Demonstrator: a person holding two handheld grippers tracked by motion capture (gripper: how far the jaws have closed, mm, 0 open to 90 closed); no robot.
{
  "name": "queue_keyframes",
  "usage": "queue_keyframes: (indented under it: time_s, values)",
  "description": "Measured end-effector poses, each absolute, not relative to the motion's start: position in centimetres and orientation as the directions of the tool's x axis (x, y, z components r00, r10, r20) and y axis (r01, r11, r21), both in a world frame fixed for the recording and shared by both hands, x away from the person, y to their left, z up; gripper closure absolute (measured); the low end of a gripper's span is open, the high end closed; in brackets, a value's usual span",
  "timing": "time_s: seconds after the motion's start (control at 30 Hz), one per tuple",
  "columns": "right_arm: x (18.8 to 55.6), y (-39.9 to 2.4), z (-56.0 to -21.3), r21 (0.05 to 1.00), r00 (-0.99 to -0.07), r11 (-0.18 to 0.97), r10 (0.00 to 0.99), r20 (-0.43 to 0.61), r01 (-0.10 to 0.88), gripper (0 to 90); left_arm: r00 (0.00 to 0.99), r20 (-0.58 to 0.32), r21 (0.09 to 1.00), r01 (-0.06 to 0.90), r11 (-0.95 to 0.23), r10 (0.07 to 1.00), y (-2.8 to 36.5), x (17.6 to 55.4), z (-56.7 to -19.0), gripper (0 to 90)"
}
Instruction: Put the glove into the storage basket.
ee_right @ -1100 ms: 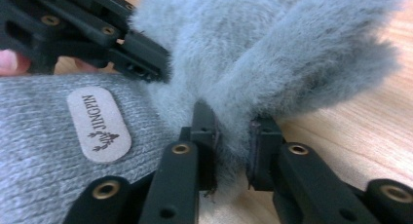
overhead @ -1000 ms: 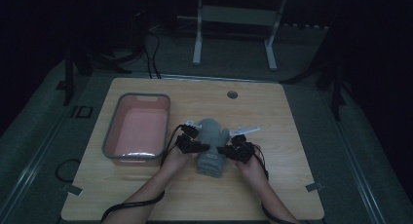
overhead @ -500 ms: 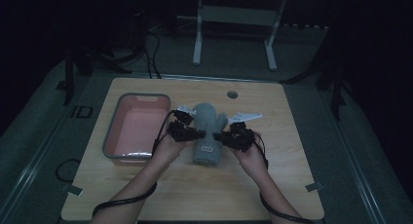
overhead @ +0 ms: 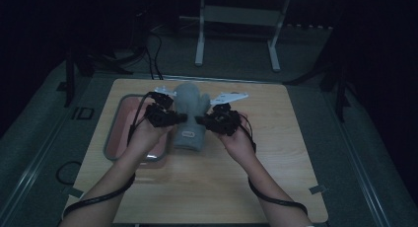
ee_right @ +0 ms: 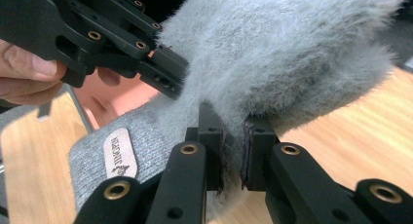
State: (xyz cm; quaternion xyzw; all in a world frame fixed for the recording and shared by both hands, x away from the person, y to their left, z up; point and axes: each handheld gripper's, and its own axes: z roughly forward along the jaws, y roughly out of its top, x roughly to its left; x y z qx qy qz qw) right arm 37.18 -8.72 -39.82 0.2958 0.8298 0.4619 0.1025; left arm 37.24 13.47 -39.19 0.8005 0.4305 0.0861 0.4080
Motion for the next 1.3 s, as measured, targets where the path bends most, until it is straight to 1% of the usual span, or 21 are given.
queue_keyframes:
  time_s: [0.1,0.13,0.17,0.23,0.33,0.37,0.4,0.43,0.47,0.5,0.63,0.67,0.73,0.8,0.83,0.87,0.97,1.07,1.17,1.23,1.3]
  values:
    - [37.4,-7.7,-39.2,0.834,-0.812,0.395,0.575,0.102,0.385,81.9,0.602,-0.201,0.726,0.622,-0.295,0.773,14.5,37.2,-38.4,81.3]
    - [37.5,-7.1,-38.9,0.84,-0.814,0.389,0.571,0.103,0.379,81.9,0.588,-0.187,0.727,0.622,-0.292,0.787,15.5,37.0,-37.6,81.3]
    - [37.7,-5.5,-38.2,0.85,-0.826,0.383,0.555,0.102,0.363,81.9,0.577,-0.171,0.726,0.622,-0.294,0.799,16.3,36.9,-37.0,81.3]
    - [37.9,-4.6,-38.0,0.85,-0.83,0.38,0.547,0.111,0.364,81.9,0.562,-0.166,0.722,0.629,-0.288,0.81,17.4,36.8,-36.6,81.3]
    - [38.2,-2.8,-37.7,0.851,-0.842,0.386,0.527,0.113,0.356,81.9,0.534,-0.164,0.714,0.645,-0.274,0.829,19.0,36.6,-36.5,81.3]
    - [38.4,-2.0,-37.8,0.849,-0.847,0.392,0.519,0.112,0.353,81.9,0.534,-0.164,0.714,0.645,-0.274,0.829,19.0,36.6,-36.5,81.3]
    - [38.6,-1.2,-37.9,0.847,-0.849,0.397,0.515,0.114,0.355,81.9,0.518,-0.158,0.709,0.652,-0.268,0.841,20.0,36.6,-36.7,81.3]
    - [38.6,-1.2,-37.9,0.847,-0.849,0.397,0.515,0.114,0.355,81.9,0.518,-0.158,0.709,0.652,-0.268,0.841,20.0,36.6,-36.7,81.3]
    - [38.7,-0.8,-38.0,0.845,-0.849,0.397,0.514,0.119,0.359,81.9,0.501,-0.163,0.702,0.664,-0.258,0.85,20.9,36.7,-37.0,81.3]
    - [39.2,0.8,-38.7,0.837,-0.852,0.404,0.508,0.129,0.368,81.9,0.494,-0.162,0.697,0.67,-0.254,0.854,21.4,36.8,-37.3,81.3]
    - [39.7,2.6,-39.9,0.819,-0.852,0.428,0.507,0.133,0.382,81.9,0.468,-0.169,0.666,0.703,-0.25,0.867,23.1,37.3,-39.1,81.3]
    - [40.0,3.5,-40.8,0.803,-0.849,0.443,0.51,0.139,0.397,81.9,0.457,-0.189,0.644,0.725,-0.242,0.869,23.8,37.7,-40.2,81.3]
    - [40.2,3.9,-41.4,0.795,-0.849,0.452,0.51,0.142,0.404,81.9,0.453,-0.192,0.63,0.737,-0.245,0.87,24.0,38.0,-40.8,81.3]
    - [40.6,4.7,-42.6,0.774,-0.846,0.474,0.513,0.144,0.419,81.9,0.44,-0.2,0.607,0.757,-0.242,0.876,24.4,38.4,-42.1,81.3]
    - [40.9,5.4,-43.8,0.753,-0.843,0.493,0.516,0.149,0.435,81.9,0.432,-0.205,0.595,0.767,-0.239,0.878,24.6,38.6,-42.7,81.2]
    - [40.9,5.4,-43.8,0.753,-0.843,0.493,0.516,0.149,0.435,81.9,0.427,-0.209,0.588,0.774,-0.235,0.88,24.7,38.8,-43.3,81.2]
    - [41.4,6.4,-45.9,0.709,-0.832,0.524,0.53,0.162,0.472,81.9,0.411,-0.227,0.56,0.797,-0.227,0.883,25.1,39.2,-45.1,81.1]
    - [41.7,6.8,-46.8,0.688,-0.829,0.539,0.534,0.168,0.487,81.9,0.4,-0.24,0.527,0.819,-0.227,0.885,25.3,39.6,-46.7,81.1]
    - [42.0,7.7,-48.4,0.646,-0.824,0.58,0.548,0.141,0.496,81.8,0.389,-0.237,0.486,0.841,-0.238,0.891,25.2,40.2,-48.3,81.0]
    - [42.0,8.0,-48.6,0.63,-0.821,0.594,0.556,0.128,0.5,81.8,0.385,-0.236,0.477,0.846,-0.239,0.892,25.2,40.3,-48.5,81.0]
    - [42.0,8.5,-49.0,0.61,-0.825,0.623,0.558,0.093,0.49,81.8,0.379,-0.235,0.462,0.853,-0.241,0.895,25.0,40.6,-49.1,80.9]
